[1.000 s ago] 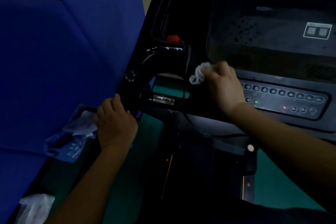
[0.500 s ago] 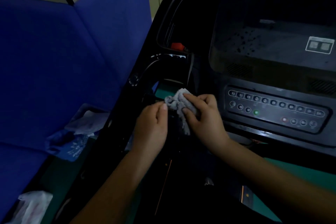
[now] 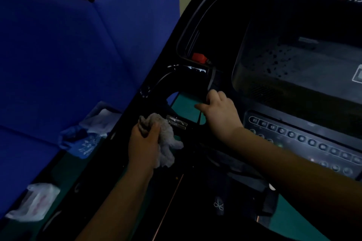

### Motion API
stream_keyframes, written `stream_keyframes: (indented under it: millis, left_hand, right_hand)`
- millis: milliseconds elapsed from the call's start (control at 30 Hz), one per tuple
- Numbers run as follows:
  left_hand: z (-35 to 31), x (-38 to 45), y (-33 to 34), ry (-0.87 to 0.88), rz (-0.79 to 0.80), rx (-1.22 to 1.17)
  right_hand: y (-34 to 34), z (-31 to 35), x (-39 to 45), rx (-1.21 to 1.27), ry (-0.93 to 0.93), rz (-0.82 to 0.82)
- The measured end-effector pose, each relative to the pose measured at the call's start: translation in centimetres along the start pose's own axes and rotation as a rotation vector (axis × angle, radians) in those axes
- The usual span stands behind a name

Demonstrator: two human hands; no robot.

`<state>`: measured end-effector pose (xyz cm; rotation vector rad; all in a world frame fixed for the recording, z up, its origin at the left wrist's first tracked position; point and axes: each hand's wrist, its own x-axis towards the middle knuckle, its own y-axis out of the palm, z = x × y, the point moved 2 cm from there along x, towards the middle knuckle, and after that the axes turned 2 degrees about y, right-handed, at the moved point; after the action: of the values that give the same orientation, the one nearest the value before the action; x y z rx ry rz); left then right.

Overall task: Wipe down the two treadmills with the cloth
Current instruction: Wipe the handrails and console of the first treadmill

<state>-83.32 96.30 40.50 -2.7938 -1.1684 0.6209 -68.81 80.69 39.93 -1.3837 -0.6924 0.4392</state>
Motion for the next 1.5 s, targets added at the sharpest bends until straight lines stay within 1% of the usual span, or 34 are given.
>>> stream_keyframes:
  millis: [67, 100, 233, 267, 333, 367, 400, 500, 533, 633, 700, 767, 833, 933, 967, 1033, 1100, 1133, 1200, 1233, 1267, 1300, 1333, 1367, 1400, 1433, 1500]
  left_hand:
    - [0.5, -0.1, 0.0, -0.035, -0.017, -0.005]
    - [0.7, -0.2, 0.1, -0.043, -0.018, -0.004]
    - [0.9, -0.2, 0.6, -0.062, 0.004, -0.004]
    - [0.8, 0.0, 0.7, -0.094, 0.026, -0.032]
    - [0.5, 0.5, 1.2, -0.215, 0.113, -0.168]
    - [0.4, 0.9, 1.6, -0.246, 0.161, -0.225]
    - [0.1, 1.0, 1.9, -0.238, 0.199, -0.248]
    - [-1.1, 2.3, 2.7, -0.1, 0.227, -0.126]
    - [-1.9, 2.7, 3.1, -0.036, 0.204, -0.058]
    - [-4.8, 4.3, 4.4, 0.185, 0.065, 0.099]
    - [-7.4, 5.1, 5.9, 0.384, -0.025, 0.116]
    - [-9.4, 6.5, 7.5, 0.626, -0.123, 0.165]
    - [-9.9, 8.7, 9.2, 0.8, -0.157, 0.334]
    - [-8.2, 10.5, 11.4, 0.854, -0.088, 0.675]
    - [-7.5, 10.7, 11.6, 0.848, -0.081, 0.731]
    - [-6.6, 10.7, 12.0, 0.837, -0.106, 0.723]
    - [-6.7, 10.2, 12.9, 0.808, -0.117, 0.634]
    - [-6.8, 9.9, 13.5, 0.827, -0.105, 0.619]
    - [-6.5, 9.2, 14.5, 0.954, -0.003, 0.67]
    - [-6.3, 9.2, 14.5, 1.001, 0.055, 0.696]
    - [-6.2, 9.9, 14.1, 1.024, 0.077, 0.711]
    - [-6.4, 11.0, 13.2, 0.981, 0.039, 0.697]
    - [-6.7, 12.2, 12.2, 0.879, -0.048, 0.641]
    - [-7.1, 13.4, 11.1, 0.763, -0.173, 0.603]
    - [-7.5, 13.8, 10.5, 0.678, -0.251, 0.557]
    - [-7.8, 13.5, 10.5, 0.65, -0.261, 0.532]
    - [-7.8, 11.9, 12.2, 0.674, -0.216, 0.483]
  right_hand:
    - [0.1, -0.3, 0.9, -0.04, -0.049, -0.02]
    - [0.0, -0.7, 1.1, 0.003, -0.048, -0.04]
    - [-1.8, -3.8, 0.8, 0.422, 0.041, -0.151]
    - [-2.5, -4.7, 0.5, 0.48, 0.053, -0.173]
    - [-3.8, -6.4, 0.0, 0.536, 0.069, -0.167]
    - [-4.4, -7.1, -0.1, 0.554, 0.084, -0.144]
    - [-5.0, -7.8, -0.2, 0.575, 0.106, -0.127]
    - [-6.2, -9.8, -0.3, 0.562, 0.144, -0.177]
    - [-6.3, -10.6, -0.2, 0.527, 0.153, -0.197]
    - [-6.0, -12.7, 0.0, 0.443, 0.235, -0.235]
    - [-5.6, -13.2, 0.1, 0.398, 0.256, -0.246]
    - [-5.1, -12.9, 0.6, 0.366, 0.216, -0.244]
    - [-4.6, -12.3, 1.3, 0.366, 0.164, -0.226]
    - [-3.6, -11.5, 1.8, 0.394, 0.099, -0.193]
    - [-3.3, -11.2, 1.8, 0.406, 0.089, -0.185]
    - [-2.8, -10.9, 1.6, 0.414, 0.085, -0.18]
    - [-2.6, -11.0, 1.7, 0.422, 0.103, -0.185]
    - [-2.6, -11.0, 1.7, 0.428, 0.112, -0.182]
    - [-2.6, -10.9, 1.8, 0.429, 0.116, -0.16]
    - [-2.6, -10.9, 1.8, 0.423, 0.11, -0.153]
    - [-2.6, -10.9, 1.8, 0.419, 0.102, -0.151]
    - [-2.6, -10.9, 1.8, 0.418, 0.097, -0.152]
    - [-2.5, -10.9, 1.8, 0.418, 0.094, -0.154]
    - [-2.5, -10.9, 1.8, 0.416, 0.092, -0.155]
    - [-2.5, -11.0, 1.8, 0.413, 0.089, -0.155]
    - [-2.4, -10.9, 1.8, 0.408, 0.087, -0.153]
    - [-2.3, -10.9, 1.8, 0.403, 0.083, -0.148]
